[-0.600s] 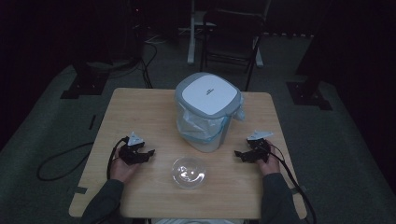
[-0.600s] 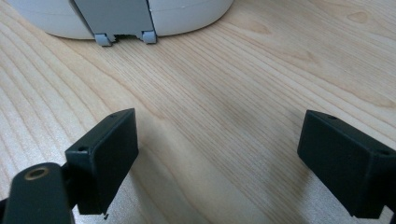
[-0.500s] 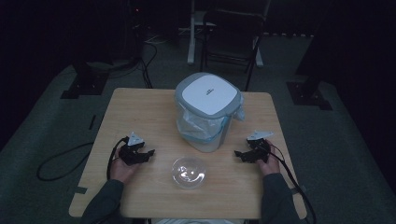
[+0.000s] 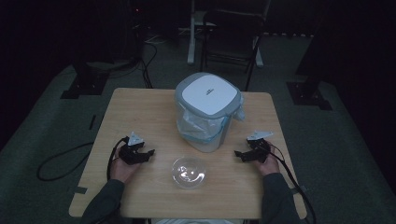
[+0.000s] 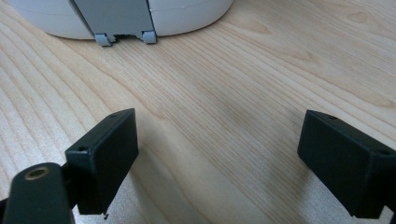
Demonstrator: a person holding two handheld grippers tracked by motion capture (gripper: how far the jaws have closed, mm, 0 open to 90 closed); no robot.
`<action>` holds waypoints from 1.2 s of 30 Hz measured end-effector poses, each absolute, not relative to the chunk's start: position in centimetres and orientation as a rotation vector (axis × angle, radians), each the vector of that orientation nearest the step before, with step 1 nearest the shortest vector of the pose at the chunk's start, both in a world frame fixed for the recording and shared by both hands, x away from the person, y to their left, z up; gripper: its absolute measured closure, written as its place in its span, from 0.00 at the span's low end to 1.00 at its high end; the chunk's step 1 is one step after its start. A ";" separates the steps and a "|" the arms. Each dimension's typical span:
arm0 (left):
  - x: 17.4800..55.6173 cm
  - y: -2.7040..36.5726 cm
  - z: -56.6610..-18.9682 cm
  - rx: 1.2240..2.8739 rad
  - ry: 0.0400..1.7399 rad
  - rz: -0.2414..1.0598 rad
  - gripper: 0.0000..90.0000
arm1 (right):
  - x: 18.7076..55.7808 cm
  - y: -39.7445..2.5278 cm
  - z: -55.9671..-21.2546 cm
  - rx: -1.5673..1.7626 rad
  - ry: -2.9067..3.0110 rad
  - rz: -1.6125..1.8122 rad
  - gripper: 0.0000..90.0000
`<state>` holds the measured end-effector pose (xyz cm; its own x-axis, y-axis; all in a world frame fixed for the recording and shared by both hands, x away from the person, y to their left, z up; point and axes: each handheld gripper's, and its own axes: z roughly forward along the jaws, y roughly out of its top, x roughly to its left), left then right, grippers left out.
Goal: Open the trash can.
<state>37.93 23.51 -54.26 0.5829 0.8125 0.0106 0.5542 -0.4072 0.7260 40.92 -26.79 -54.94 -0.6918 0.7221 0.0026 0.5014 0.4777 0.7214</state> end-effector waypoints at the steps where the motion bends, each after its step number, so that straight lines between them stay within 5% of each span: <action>1: 38.0 23.6 -54.3 2.114 1.086 0.473 0.45 | 40.9 -26.8 -54.9 1.037 2.426 1.036 0.13; 14: 38.6 24.3 -53.1 2.080 1.095 0.393 0.53 | 40.9 -26.8 -54.9 1.041 2.424 1.035 0.13; 36: 40.6 24.1 -48.1 2.060 1.009 0.458 0.56 | 40.9 -26.8 -54.9 1.042 2.423 1.035 0.13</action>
